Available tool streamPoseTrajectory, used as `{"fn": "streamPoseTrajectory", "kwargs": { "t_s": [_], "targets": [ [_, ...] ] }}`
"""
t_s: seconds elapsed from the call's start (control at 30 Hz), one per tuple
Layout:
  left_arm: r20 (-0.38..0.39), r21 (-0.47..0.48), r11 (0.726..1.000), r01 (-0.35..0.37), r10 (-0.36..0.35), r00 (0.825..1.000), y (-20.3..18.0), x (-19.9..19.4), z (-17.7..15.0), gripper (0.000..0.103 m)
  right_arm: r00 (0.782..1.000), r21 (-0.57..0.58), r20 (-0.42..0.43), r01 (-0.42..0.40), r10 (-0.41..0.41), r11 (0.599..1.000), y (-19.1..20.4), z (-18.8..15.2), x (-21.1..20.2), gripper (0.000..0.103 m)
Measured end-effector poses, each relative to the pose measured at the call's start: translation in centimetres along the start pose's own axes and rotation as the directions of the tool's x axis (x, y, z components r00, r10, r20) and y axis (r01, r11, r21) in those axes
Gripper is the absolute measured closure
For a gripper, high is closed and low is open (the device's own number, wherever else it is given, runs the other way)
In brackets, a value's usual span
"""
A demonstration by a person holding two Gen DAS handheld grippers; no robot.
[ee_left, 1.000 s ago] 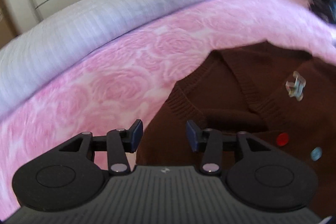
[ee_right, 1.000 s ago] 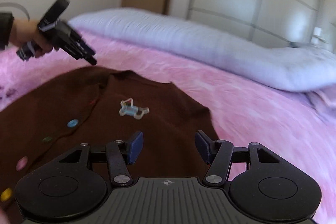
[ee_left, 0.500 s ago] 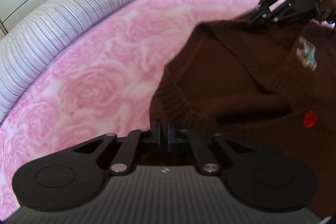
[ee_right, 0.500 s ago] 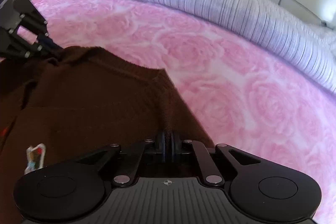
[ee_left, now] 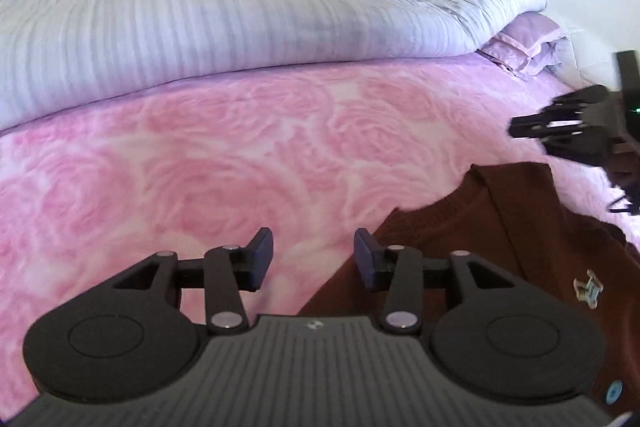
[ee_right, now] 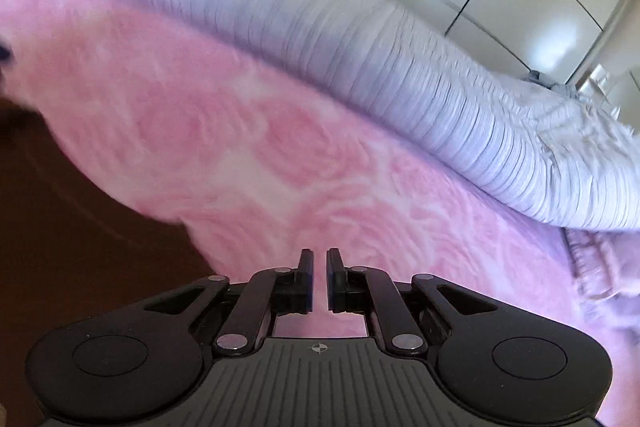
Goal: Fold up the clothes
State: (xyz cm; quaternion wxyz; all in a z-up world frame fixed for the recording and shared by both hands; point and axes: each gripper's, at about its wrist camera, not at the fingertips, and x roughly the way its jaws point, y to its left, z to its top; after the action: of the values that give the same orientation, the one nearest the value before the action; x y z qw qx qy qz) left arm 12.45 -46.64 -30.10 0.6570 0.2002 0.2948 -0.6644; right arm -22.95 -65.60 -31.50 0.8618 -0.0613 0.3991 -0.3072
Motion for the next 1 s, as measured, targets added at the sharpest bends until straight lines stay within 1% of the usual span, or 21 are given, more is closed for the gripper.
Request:
{"fn": "streamPoseTrajectory", "kwargs": {
  "t_s": [0.03, 0.1, 0.17, 0.2, 0.23, 0.27, 0.3, 0.4, 0.43, 0.5, 0.53, 0.6, 0.67, 0.7, 0.77, 0.8, 0.83, 0.87, 0.93, 0.97, 1.0],
  "targets": [
    [-0.005, -0.004, 1.000, 0.001, -0.001, 1.000, 0.4, -0.5, -0.5, 0.062, 1.000, 0.029, 0.017, -0.007, 0.007, 1.000, -0.1, -0.3, -0.7, 0.097],
    [-0.018, -0.015, 1.000, -0.002, 0.002, 1.000, 1.1, -1.4, -1.3, 0.062, 0.997, 0.039, 0.039, -0.067, 0.065, 0.997, 0.8, -0.9, -2.7, 0.094],
    [-0.025, -0.018, 1.000, 0.005, -0.006, 1.000, 1.3, -2.1, -1.8, 0.062, 0.986, 0.050, 0.053, -0.161, 0.159, 0.986, 2.0, -1.4, -4.4, 0.090],
    [-0.027, -0.006, 1.000, 0.001, -0.001, 1.000, 0.9, -2.2, -2.0, 0.062, 0.974, 0.068, 0.063, -0.222, 0.218, 0.973, 3.1, -1.2, -4.6, 0.087],
    [-0.028, 0.006, 1.000, -0.003, 0.003, 1.000, 0.6, -2.4, -2.1, 0.062, 0.957, 0.092, 0.075, -0.287, 0.281, 0.954, 3.8, -1.1, -4.9, 0.085],
    [-0.029, 0.020, 1.000, -0.009, 0.009, 1.000, 0.3, -2.6, -2.2, 0.062, 0.933, 0.114, 0.089, -0.358, 0.349, 0.927, 4.6, -0.8, -5.2, 0.081],
    [-0.023, 0.042, 0.999, -0.020, 0.021, 1.000, -0.1, -2.7, -2.2, 0.062, 0.897, 0.132, 0.107, -0.441, 0.429, 0.888, 5.7, -0.2, -5.2, 0.078],
    [-0.016, 0.044, 0.999, -0.007, 0.007, 1.000, -0.6, -2.8, -2.2, 0.062, 0.807, 0.111, 0.113, -0.589, 0.579, 0.800, 9.3, 1.9, -4.0, 0.076],
    [-0.013, 0.056, 0.998, -0.003, 0.004, 1.000, -0.7, -2.9, -2.3, 0.062, 0.802, 0.085, 0.101, -0.596, 0.589, 0.798, 10.5, 2.7, -3.6, 0.076],
    [-0.003, 0.089, 0.996, -0.006, 0.007, 1.000, -1.0, -3.2, -2.5, 0.062, 0.818, 0.034, 0.093, -0.573, 0.568, 0.819, 12.5, 4.2, -2.3, 0.075],
    [0.001, 0.099, 0.995, -0.004, 0.004, 1.000, -1.1, -3.4, -2.7, 0.062, 0.818, 0.044, 0.090, -0.573, 0.568, 0.819, 13.0, 5.0, -1.3, 0.075],
    [0.006, 0.111, 0.994, -0.002, 0.001, 1.000, -1.1, -3.5, -3.0, 0.062, 0.814, 0.120, 0.085, -0.581, 0.574, 0.805, 13.0, 6.0, 1.5, 0.074],
    [0.008, 0.125, 0.992, 0.000, -0.001, 1.000, -1.1, -3.6, -3.4, 0.062, 0.821, 0.209, 0.072, -0.568, 0.567, 0.796, 13.1, 6.7, 4.6, 0.072],
    [0.007, 0.132, 0.991, -0.001, 0.000, 1.000, -1.1, -3.6, -3.6, 0.062, 0.808, 0.251, 0.070, -0.581, 0.585, 0.774, 12.8, 6.7, 6.0, 0.072],
    [0.015, 0.137, 0.991, 0.002, -0.004, 1.000, -1.0, -3.7, -3.8, 0.062, 0.757, 0.319, 0.099, -0.638, 0.645, 0.700, 12.1, 6.5, 7.0, 0.074],
    [0.022, 0.140, 0.990, 0.005, -0.009, 1.000, -1.0, -3.8, -3.9, 0.062, 0.734, 0.333, 0.114, -0.663, 0.669, 0.670, 11.8, 6.4, 6.6, 0.100],
    [0.040, 0.139, 0.990, 0.020, -0.026, 0.999, -1.0, -4.0, -4.0, 0.062, 0.718, 0.324, 0.135, -0.683, 0.682, 0.655, 11.2, 6.5, 5.7, 0.100],
    [0.055, 0.139, 0.990, 0.032, -0.040, 0.998, -1.0, -4.1, -4.0, 0.061, 0.745, 0.305, 0.151, -0.660, 0.649, 0.686, 10.3, 6.8, 4.8, 0.100],
    [0.052, 0.132, 0.990, 0.042, -0.049, 0.997, -1.1, -3.6, -3.8, 0.060, 0.796, 0.276, 0.176, -0.605, 0.580, 0.747, 8.6, 7.4, 3.3, 0.100],
    [0.048, 0.128, 0.991, 0.045, -0.052, 0.997, -1.2, -3.2, -3.7, 0.060, 0.818, 0.268, 0.184, -0.576, 0.546, 0.773, 7.7, 7.7, 2.8, 0.100],
    [0.036, 0.123, 0.992, 0.043, -0.047, 0.998, -1.3, -2.7, -3.7, 0.060, 0.831, 0.274, 0.175, -0.556, 0.528, 0.785, 7.4, 8.0, 3.3, 0.100]
  ]
}}
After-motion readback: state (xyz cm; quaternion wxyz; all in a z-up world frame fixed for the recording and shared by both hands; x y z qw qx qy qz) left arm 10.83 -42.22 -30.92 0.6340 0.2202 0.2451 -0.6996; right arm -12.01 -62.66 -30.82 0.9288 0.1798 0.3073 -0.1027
